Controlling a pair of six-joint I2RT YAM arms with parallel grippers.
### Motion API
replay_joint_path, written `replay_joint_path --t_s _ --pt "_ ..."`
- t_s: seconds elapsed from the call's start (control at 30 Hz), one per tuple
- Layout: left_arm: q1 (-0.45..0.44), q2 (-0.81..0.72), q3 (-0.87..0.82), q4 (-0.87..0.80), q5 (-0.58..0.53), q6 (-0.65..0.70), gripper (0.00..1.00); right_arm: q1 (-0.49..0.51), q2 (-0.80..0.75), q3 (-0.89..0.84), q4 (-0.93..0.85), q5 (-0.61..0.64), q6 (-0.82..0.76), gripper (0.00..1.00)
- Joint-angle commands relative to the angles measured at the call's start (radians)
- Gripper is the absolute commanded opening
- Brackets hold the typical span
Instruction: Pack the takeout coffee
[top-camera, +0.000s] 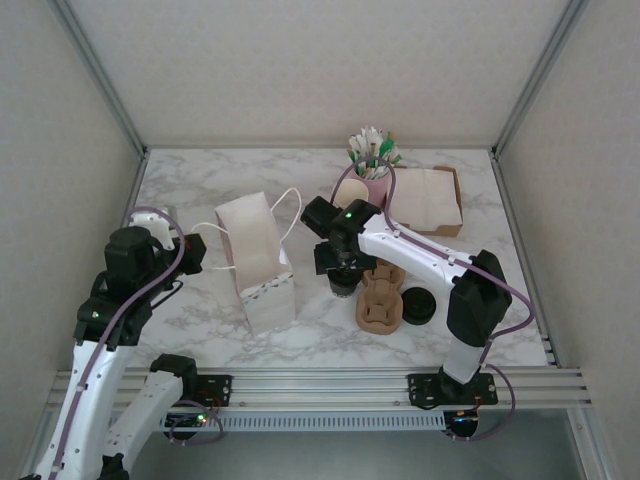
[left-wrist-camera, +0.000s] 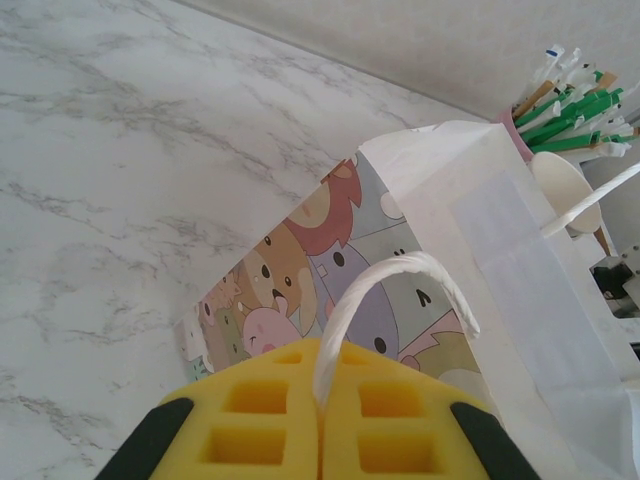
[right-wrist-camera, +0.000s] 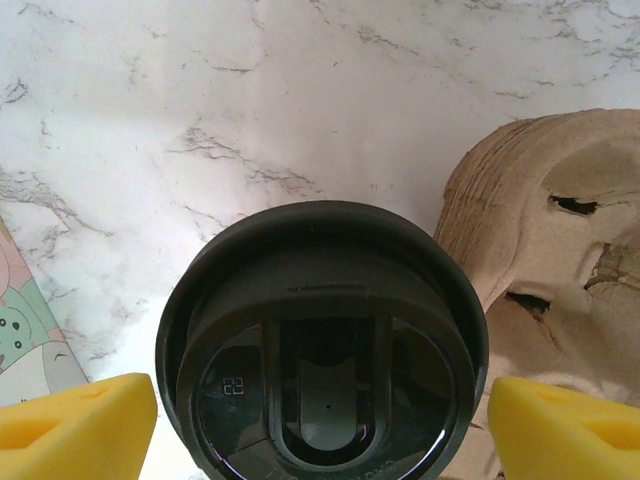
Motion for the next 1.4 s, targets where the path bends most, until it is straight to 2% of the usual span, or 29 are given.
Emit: replay_joint_path --t_s 0.0,0.33,0.53,0.67,0.83,0.9,1.0,1.13,1.2,1.23,1.37 --pt "0.013 -0.001 -0.012 0.013 0.024 0.002 0.00 -0.005 -0.001 0.013 -0.027 0.006 0.007 0.87" --pt "0.016 -0.001 -0.014 0.013 0.022 0.002 0.00 -0.003 -0.107 -0.017 0.030 -0.014 0.032 0.88" --pt "0.017 -0.010 -0.015 0.012 0.015 0.001 0.02 -0.004 -0.239 -0.070 0.048 0.069 0.051 0.86" --pt "0.019 -0.014 -0.014 0.007 -0.004 -0.003 0.10 -0.011 -0.309 -0.122 0.046 0.108 0.050 0.83" --pt "0.019 -0.032 -0.020 0.003 -0.044 -0.006 0.23 -0.033 -0.386 -0.224 0.026 0.160 0.099 0.71" --pt "0.018 -0.040 -0.024 0.002 -0.064 -0.010 0.25 -0.049 -0.427 -0.286 0.060 0.128 0.096 0.70" --pt "0.018 -0.051 -0.026 0.003 -0.080 -0.013 0.33 -0.089 -0.473 -0.365 0.078 0.081 0.116 0.66" --pt "0.019 -0.060 -0.031 0.007 -0.093 -0.016 0.45 -0.130 -0.528 -0.455 0.113 0.045 0.116 0.66" --pt "0.020 -0.062 -0.031 0.008 -0.096 -0.017 0.46 -0.136 -0.550 -0.495 0.138 0.013 0.112 0.66" --pt "0.019 -0.063 -0.032 0.007 -0.099 -0.017 0.47 -0.171 -0.557 -0.511 0.153 -0.010 0.109 0.65" --pt "0.022 -0.071 -0.038 0.012 -0.106 -0.018 0.49 -0.182 -0.541 -0.533 0.188 -0.060 0.060 0.54"
